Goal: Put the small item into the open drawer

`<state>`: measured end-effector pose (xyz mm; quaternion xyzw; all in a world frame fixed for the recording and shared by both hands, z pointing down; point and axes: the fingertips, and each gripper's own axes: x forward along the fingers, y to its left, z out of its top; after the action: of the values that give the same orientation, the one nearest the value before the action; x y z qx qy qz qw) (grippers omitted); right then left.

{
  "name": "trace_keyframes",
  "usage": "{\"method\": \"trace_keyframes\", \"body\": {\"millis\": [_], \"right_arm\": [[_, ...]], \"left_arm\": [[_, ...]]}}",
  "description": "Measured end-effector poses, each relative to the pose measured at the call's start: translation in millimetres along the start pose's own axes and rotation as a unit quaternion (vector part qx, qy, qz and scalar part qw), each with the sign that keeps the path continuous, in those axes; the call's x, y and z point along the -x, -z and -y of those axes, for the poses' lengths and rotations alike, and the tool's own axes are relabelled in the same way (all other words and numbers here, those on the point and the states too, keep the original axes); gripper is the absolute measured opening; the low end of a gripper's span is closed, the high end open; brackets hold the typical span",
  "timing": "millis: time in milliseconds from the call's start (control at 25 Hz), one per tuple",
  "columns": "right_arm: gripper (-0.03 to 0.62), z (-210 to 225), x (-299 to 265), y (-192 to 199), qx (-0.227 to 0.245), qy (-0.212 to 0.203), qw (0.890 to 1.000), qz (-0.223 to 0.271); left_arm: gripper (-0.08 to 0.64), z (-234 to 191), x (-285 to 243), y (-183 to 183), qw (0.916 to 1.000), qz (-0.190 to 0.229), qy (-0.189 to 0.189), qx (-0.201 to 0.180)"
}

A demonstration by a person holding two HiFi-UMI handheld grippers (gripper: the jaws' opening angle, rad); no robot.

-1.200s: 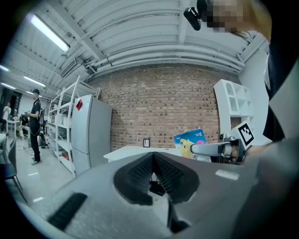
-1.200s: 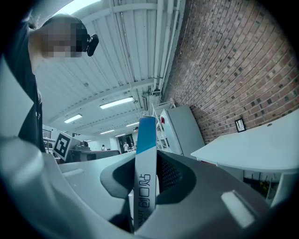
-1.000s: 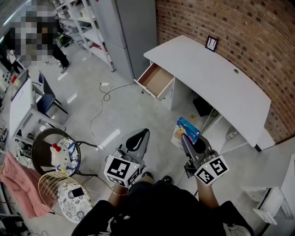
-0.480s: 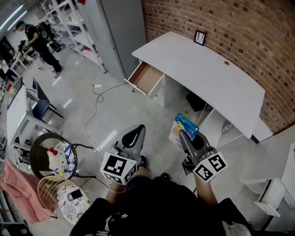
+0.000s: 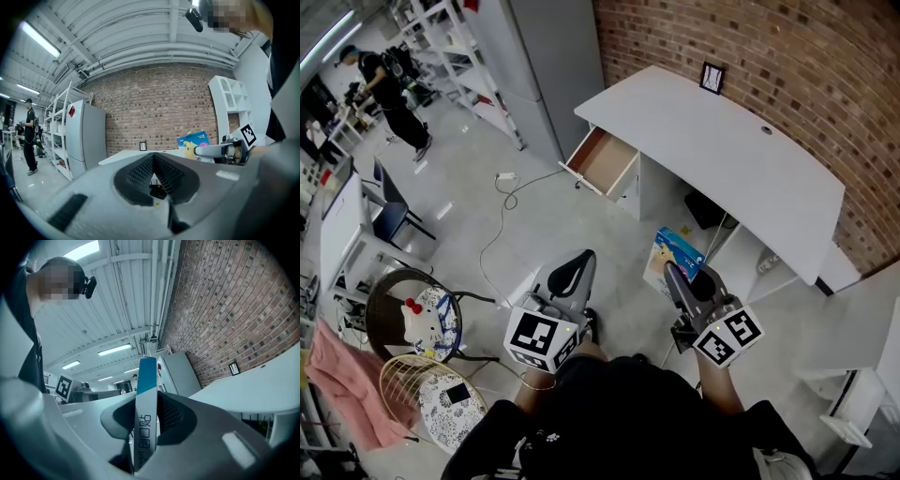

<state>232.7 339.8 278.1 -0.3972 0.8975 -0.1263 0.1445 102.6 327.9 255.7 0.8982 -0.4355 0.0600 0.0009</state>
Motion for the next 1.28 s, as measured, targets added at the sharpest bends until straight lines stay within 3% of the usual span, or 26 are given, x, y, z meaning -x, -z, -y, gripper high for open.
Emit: {"method": "trace_keyframes", "body": {"millis": [680,1280], "right_arm": [[0.083,-11,-44,24,-0.01,-0.031,0.999,-0.031],[0.083,6,-109,25,-0.001,0.0,0.999,-0.037]], "left_arm": [[-0.002,-47,22,21,0.9985,-0.011,-0.041,0.035],[-0.002,-109,-19,19,0.9986,0.0,0.006,0.053]]}}
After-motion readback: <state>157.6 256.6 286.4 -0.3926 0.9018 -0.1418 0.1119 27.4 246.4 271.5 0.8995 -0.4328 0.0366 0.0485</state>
